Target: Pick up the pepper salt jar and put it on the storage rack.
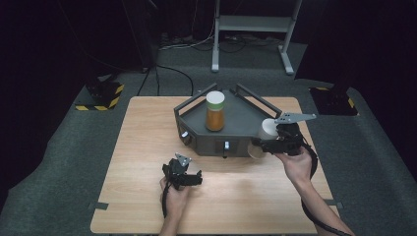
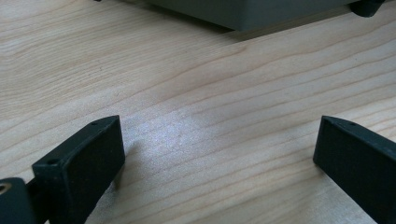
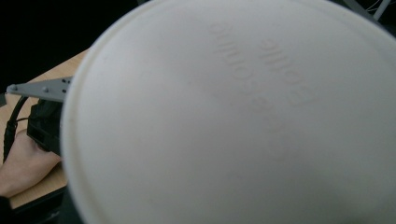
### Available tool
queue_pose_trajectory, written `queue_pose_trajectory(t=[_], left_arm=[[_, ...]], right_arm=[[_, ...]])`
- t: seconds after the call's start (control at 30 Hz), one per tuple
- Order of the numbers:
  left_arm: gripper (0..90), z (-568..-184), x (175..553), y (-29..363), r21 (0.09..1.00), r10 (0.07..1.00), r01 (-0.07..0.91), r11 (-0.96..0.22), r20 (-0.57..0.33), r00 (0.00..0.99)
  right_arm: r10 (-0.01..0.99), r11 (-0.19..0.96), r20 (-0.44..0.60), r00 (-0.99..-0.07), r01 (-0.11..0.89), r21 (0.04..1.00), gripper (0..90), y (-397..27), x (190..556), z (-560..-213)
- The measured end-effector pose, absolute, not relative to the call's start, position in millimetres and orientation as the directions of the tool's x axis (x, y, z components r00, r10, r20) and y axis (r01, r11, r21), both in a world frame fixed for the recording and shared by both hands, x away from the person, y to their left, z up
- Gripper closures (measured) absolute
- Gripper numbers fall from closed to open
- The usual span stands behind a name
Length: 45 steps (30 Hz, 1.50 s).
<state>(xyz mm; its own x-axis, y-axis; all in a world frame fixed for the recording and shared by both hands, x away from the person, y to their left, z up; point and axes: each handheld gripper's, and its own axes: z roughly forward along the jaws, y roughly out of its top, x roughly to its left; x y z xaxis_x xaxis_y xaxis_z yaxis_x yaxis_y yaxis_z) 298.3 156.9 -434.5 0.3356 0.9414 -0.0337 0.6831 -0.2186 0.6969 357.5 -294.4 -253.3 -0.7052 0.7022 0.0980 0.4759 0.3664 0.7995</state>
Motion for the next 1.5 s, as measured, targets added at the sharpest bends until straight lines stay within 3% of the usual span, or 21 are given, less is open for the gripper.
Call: queue_pose_trajectory(t=[0.57, 1.5], left_arm=[[2.0, -434.5, 298.5, 156.7, 0.697, 0.941, 0.683, -0.219, -0.033, 0.336], [2.8, -434.9, 297.8, 156.7, 0.700, 0.941, 0.679, -0.219, -0.033, 0.337]], right_arm=[[0.726, 0.348, 0.108, -0.679, 0.498, 0.795, 33.6, -278.7, 385.7, -225.4], [0.806, 0.338, 0.070, -0.588, 0.554, 0.760, 34.1, -230.4, 421.7, -225.7]])
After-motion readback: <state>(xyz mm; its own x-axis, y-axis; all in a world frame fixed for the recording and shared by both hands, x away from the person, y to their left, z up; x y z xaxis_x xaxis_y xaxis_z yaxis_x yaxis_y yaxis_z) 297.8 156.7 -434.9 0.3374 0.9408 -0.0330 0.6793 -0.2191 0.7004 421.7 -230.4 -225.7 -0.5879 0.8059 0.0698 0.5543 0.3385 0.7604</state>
